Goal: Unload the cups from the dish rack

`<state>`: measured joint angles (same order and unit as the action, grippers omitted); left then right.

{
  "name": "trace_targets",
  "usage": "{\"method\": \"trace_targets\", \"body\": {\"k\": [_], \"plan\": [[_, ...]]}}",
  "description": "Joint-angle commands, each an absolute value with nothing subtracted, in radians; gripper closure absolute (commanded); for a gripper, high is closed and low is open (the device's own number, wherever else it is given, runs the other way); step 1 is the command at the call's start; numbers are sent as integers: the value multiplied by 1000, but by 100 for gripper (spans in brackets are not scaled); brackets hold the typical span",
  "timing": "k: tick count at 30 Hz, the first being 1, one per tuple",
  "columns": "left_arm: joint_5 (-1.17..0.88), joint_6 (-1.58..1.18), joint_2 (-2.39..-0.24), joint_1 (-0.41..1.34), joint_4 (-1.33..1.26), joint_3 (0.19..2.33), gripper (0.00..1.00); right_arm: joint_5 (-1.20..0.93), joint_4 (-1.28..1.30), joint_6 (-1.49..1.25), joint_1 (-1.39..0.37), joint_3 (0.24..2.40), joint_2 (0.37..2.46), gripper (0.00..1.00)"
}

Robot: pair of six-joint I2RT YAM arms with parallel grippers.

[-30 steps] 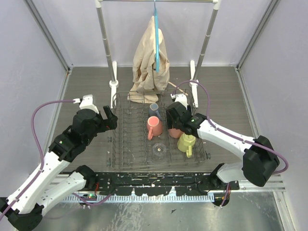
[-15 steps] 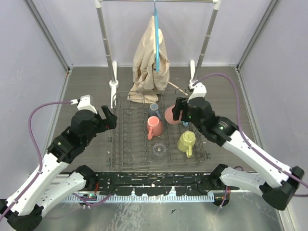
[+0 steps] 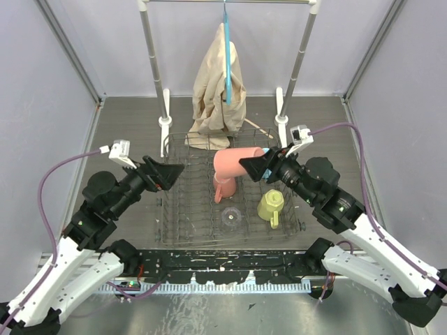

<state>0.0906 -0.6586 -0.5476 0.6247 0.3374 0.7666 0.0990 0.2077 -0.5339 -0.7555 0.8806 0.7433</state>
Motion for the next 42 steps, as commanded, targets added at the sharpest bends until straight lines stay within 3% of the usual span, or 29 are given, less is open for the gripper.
{"method": "trace_targets", "body": {"k": [1, 13, 21, 26, 30, 42], "plan": [[-143, -732, -548, 628, 19, 691, 4, -64, -31, -640, -758, 851, 742, 100], [-328, -862, -582, 629, -319, 554, 9, -179, -221, -754, -757, 796, 766, 100], [-428, -934, -620, 629, -473, 536, 20, -243, -337, -831, -758, 761, 827, 99], [-465, -973, -651, 628, -534, 529, 46, -253, -370, -854, -758, 749, 841, 99], [-486, -985, -669, 628, -544, 527, 50, -264, -398, -866, -758, 743, 847, 99], [-470, -1015, -645, 629, -548, 529, 100, -289, -451, -897, -758, 718, 868, 98]]}}
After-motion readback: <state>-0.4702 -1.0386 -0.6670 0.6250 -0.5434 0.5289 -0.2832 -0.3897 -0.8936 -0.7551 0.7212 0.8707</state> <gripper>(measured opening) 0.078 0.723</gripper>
